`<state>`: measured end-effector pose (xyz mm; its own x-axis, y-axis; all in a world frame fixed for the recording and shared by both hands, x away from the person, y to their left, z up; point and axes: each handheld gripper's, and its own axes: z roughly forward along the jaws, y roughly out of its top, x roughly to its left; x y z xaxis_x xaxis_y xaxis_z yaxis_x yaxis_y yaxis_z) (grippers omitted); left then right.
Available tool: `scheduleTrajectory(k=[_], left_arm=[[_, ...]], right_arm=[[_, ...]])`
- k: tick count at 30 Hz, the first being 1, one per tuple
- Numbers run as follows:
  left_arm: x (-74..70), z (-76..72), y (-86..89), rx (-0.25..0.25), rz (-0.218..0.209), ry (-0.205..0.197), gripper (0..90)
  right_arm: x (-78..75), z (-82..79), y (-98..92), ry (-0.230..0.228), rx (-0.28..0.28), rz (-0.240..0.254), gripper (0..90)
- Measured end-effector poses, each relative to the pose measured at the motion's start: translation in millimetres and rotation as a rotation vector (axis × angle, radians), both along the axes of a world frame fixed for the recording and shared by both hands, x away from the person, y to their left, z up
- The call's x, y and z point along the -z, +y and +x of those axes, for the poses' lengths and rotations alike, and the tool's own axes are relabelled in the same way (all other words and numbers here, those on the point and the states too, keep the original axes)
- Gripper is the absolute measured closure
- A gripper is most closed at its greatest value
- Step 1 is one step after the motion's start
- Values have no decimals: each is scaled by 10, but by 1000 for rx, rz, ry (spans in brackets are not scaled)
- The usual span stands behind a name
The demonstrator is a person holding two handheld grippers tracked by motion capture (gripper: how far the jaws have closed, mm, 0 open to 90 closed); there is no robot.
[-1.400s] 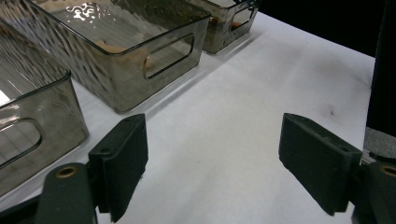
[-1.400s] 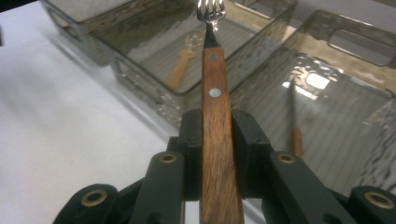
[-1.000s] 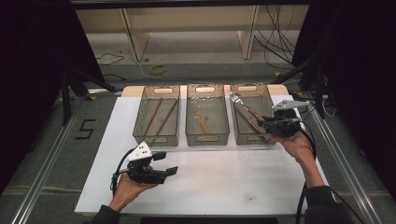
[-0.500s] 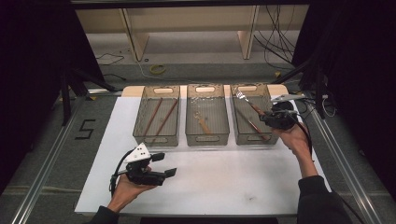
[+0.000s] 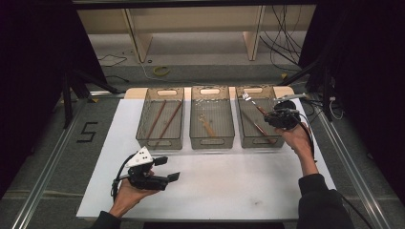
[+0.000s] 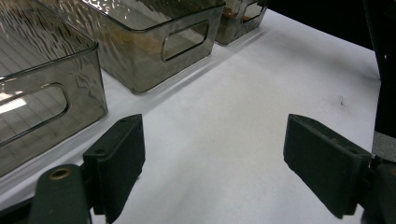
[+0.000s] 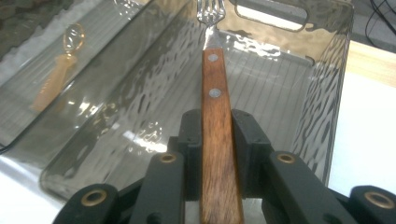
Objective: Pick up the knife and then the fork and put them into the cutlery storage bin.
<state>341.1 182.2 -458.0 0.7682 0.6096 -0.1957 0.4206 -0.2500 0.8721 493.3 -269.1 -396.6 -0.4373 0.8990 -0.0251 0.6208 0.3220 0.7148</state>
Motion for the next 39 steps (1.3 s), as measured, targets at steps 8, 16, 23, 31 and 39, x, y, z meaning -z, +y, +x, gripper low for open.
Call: scheduleTrajectory(k=[8, 16, 23, 31, 39], left_arm=[[7, 5, 2, 1, 2, 1, 201], [14, 6, -2, 0, 1, 1, 201], [20, 8, -2, 0, -1, 4, 200], [25, 12, -2, 2, 0, 8, 199], [23, 14, 2, 1, 1, 7, 197]], right_arm=[[38, 80, 40, 20, 15, -17, 756], [84, 144, 95, 37, 20, -24, 755], [140, 192, 126, 70, 29, -33, 748], [65, 188, 104, 62, 34, 12, 577], [-29, 62, 114, 41, -2, 57, 475]])
